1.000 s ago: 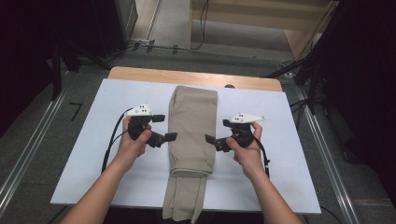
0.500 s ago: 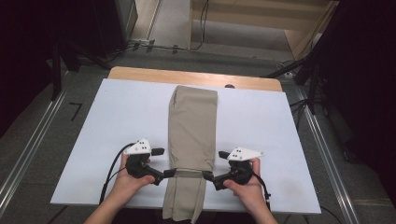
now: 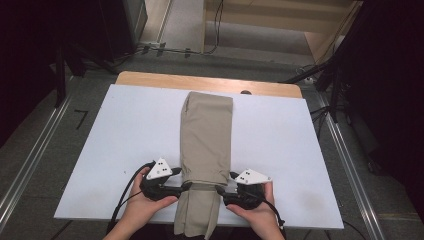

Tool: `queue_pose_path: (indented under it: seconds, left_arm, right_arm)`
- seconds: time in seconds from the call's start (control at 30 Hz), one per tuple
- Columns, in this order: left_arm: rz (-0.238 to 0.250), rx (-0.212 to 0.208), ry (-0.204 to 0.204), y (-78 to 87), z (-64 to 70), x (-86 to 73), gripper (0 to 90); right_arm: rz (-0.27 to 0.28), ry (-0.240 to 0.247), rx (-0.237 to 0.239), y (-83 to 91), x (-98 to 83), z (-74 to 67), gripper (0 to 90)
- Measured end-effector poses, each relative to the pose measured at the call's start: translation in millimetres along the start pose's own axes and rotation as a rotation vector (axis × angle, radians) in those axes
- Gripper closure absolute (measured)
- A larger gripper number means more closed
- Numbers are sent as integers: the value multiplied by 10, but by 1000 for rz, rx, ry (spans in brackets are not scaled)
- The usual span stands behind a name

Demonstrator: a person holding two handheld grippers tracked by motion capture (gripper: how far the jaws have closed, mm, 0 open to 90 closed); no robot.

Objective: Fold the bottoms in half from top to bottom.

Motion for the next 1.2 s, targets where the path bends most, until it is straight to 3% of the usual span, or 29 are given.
queue_pose_path:
  seconds: [0.1, 0.17, 0.23, 0.43, 0.63, 0.77, 0.97, 1.2]
  left_arm:
    - [9, -5, 7, 22, -47, 2, 506]
    - [9, -48, 15, 32, -58, -2, 617]
    - [-3, -62, 8, 24, -55, -3, 673]
    - [-18, -33, -18, -8, -26, -18, 688]
    - [-46, 8, -82, -35, 13, -51, 696]
    - [-59, 5, -72, -38, 3, -53, 754]
    - [-59, -7, -55, -42, 6, -50, 843]
    - [-58, -36, -31, -18, -7, -37, 866]
  right_arm:
    - [21, 0, 4, 12, -4, 13, 426]
    - [34, 1, -3, 18, -3, 30, 461]
    - [40, -6, -6, 20, -6, 37, 504]
    - [43, 19, -4, 4, -10, 12, 598]
    - [11, 36, -5, -15, -12, -30, 681]
    - [-12, 75, -3, -36, -8, -65, 739]
    - [-20, 60, 16, -41, -10, -63, 810]
    - [-10, 53, 13, -25, -7, -87, 835]
Point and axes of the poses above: each handheld gripper's, and its own axes: y roughly backward along the jaws, x roughly out of its top, z roughly to its right, the point moved 3 cm from there along -y, roughly forward along the jaws, and after that the axes turned 10 degrees about y, right-handed, at the moved point
